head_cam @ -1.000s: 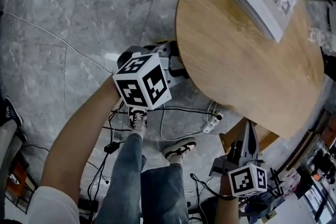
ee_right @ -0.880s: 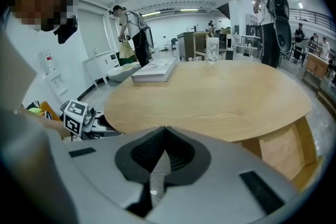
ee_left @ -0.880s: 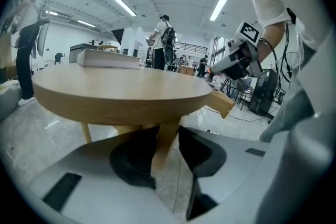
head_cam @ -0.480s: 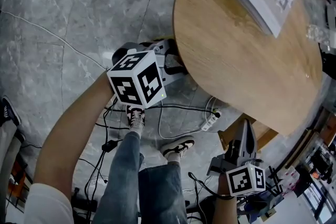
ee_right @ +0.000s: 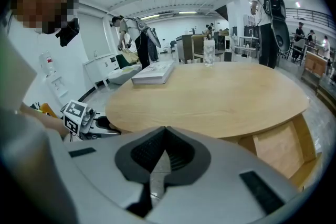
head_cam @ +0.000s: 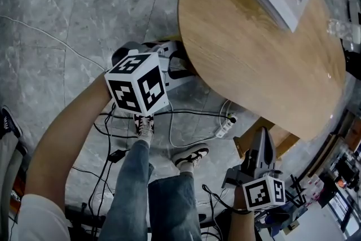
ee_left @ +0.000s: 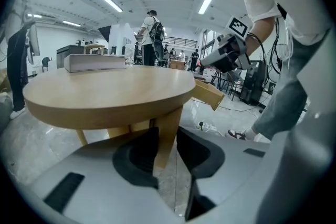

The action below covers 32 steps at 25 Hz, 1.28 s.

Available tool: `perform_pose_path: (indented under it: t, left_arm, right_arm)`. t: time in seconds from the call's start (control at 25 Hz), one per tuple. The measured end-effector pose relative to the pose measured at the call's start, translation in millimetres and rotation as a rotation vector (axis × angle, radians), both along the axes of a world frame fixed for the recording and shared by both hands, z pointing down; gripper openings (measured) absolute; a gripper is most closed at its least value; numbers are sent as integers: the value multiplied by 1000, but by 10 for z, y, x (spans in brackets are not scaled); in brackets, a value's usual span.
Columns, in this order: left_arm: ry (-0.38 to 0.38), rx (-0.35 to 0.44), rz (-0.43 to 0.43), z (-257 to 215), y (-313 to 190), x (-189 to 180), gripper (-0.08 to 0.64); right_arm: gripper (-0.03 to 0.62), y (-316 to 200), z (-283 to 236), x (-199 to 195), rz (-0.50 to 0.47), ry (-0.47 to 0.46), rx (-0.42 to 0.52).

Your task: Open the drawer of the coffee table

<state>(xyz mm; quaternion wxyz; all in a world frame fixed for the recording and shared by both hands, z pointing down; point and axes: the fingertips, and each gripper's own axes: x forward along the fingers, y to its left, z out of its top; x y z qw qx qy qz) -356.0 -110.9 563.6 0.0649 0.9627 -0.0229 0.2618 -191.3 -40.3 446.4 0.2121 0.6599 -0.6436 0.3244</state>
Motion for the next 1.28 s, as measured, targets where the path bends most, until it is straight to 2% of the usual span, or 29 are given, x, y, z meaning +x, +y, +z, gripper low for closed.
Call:
perform_pose_path:
  t: [0.48, 0.64, 1.28]
  left_arm:
    - [-49, 38, 120, 3, 85, -33, 86]
    - [-49, 27, 162, -7, 226, -47, 81]
    - [-54, -16, 241, -42, 953, -189, 80]
  right_arm:
    - [0, -4, 11, 71, -3, 0, 11]
    - [0, -19, 59, 94, -7, -5, 5]
    - [0, 36, 131, -12, -36, -21, -7]
